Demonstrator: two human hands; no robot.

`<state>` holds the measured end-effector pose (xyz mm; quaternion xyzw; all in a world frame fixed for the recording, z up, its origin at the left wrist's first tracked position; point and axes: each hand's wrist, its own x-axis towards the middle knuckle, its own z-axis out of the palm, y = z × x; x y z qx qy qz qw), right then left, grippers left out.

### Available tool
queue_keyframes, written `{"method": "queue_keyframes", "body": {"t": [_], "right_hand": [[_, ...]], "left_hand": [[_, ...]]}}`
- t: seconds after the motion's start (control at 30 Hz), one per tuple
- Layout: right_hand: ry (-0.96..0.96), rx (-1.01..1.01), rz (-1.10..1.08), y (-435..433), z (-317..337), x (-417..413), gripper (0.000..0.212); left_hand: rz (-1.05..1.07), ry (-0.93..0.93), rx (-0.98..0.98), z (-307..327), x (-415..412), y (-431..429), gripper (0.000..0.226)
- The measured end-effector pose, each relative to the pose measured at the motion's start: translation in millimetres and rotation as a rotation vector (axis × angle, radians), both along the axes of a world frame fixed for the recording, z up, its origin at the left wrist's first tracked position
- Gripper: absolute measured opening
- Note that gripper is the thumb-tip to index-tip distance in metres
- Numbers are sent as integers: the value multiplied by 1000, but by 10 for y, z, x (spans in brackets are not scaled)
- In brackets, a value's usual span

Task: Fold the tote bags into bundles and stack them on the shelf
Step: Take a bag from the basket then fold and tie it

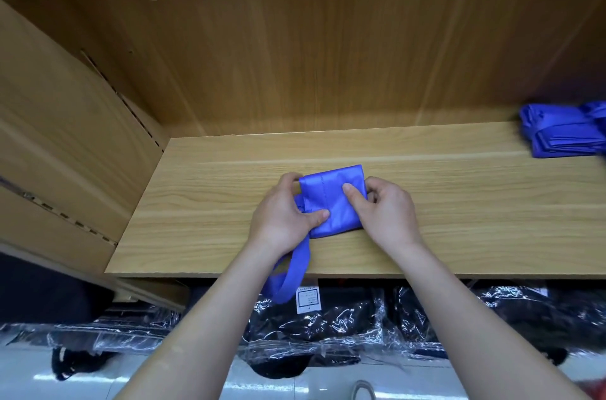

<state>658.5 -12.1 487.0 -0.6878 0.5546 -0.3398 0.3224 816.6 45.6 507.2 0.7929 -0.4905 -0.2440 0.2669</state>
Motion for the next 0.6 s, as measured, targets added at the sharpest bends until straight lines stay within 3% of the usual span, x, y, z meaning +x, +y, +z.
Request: {"method": "queue_keyframes", "body": {"t": [0.1, 0.23, 0.33, 0.4, 0.47, 0.6], "right_hand": [[2, 2, -16, -27, -18, 40, 48], [110, 27, -10, 6, -66, 111, 28], [184, 132, -9, -27, 18, 91, 46], [303, 215, 64, -83, 116, 65, 64], [404, 259, 169, -172, 168, 49, 68], [248, 458, 288, -324, 215, -33, 70]], "left_hand": [[-145, -101, 99, 81, 42, -151, 81], [-189, -80, 198, 173, 74, -272, 63], [-216, -123, 190, 188, 18, -311, 64], [-256, -193, 168, 184, -36, -328, 67], [-303, -248, 136, 178, -86, -309, 65], [-388, -261, 70, 120, -112, -201, 66]]}}
